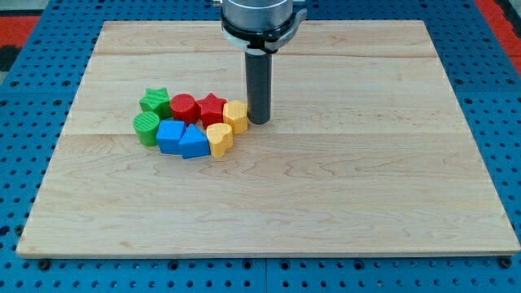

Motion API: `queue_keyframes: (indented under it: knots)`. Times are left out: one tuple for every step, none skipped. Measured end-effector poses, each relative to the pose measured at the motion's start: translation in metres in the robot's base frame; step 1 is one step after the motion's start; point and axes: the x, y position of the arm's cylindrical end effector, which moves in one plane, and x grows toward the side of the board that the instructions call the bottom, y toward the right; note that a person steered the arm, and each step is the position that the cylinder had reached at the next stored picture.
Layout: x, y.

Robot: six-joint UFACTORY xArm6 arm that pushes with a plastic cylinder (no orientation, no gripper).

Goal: Move yellow hexagon into the yellow heart

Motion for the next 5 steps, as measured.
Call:
queue_keyframes:
  knots:
    - [-0.002, -0.007]
    - [-0.008, -0.004]
    - [-0.037, -0.001]
    - [-0.068, -0.001]
    - [-0.073, 0.027]
